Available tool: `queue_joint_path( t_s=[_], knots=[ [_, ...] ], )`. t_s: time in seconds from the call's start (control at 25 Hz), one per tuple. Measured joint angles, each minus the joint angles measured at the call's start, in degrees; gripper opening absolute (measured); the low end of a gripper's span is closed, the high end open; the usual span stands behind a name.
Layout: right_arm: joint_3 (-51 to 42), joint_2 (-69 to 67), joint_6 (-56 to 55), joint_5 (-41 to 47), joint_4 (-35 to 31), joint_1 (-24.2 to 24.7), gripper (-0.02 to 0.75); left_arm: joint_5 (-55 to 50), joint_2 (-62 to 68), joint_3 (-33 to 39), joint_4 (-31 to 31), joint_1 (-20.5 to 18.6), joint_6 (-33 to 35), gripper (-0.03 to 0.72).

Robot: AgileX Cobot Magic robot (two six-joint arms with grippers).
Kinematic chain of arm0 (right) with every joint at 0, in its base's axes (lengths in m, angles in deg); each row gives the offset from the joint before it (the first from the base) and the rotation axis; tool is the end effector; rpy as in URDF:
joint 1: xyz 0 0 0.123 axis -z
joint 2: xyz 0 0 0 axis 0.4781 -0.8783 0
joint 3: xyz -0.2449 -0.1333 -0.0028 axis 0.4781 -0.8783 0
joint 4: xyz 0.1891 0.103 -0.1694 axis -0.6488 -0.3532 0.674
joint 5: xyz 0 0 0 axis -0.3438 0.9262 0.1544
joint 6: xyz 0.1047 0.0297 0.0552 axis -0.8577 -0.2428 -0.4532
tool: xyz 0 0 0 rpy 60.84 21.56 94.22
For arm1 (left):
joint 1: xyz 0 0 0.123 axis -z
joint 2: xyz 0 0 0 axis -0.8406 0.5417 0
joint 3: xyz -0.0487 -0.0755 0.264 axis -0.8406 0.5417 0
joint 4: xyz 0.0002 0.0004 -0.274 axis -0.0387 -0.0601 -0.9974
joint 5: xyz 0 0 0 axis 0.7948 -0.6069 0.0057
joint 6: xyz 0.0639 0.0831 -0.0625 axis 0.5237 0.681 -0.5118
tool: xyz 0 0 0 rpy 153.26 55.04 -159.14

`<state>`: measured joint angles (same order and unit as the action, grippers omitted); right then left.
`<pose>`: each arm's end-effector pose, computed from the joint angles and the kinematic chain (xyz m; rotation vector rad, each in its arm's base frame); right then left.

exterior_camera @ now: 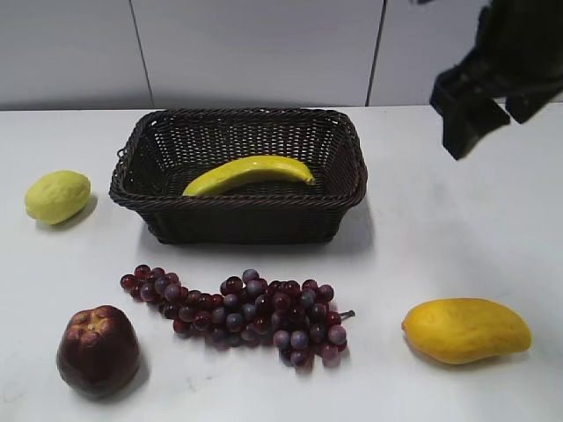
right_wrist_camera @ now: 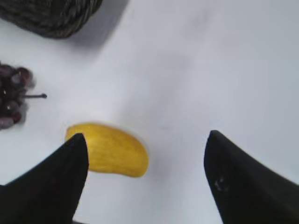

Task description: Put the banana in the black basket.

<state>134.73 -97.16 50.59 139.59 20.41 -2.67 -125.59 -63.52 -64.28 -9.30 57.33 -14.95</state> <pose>0.2987 0.1619 0.2808 -0.6855 2.7486 -0.0700 0.0468 -0.0089 0.2705 0.0596 2.0667 -0.0693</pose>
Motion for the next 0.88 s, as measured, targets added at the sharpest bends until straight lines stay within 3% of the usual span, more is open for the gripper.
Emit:
queue_joint_path(
  t_s=[0.32, 0.68, 0.88],
  knots=[
    [-16.5, 15.6, -5.1, -3.1, 0.0, 0.0, 0.610, 0.0, 0.0, 0.0, 0.0, 0.0, 0.0, 0.233],
    [-27.9, 33.5, -10.0, -4.5, 0.0, 0.3, 0.599, 0.0, 0.0, 0.0, 0.0, 0.0, 0.0, 0.233],
    [-35.2, 44.5, -10.7, -4.6, -0.5, 5.8, 0.595, 0.0, 0.0, 0.0, 0.0, 0.0, 0.0, 0.233]
  ],
)
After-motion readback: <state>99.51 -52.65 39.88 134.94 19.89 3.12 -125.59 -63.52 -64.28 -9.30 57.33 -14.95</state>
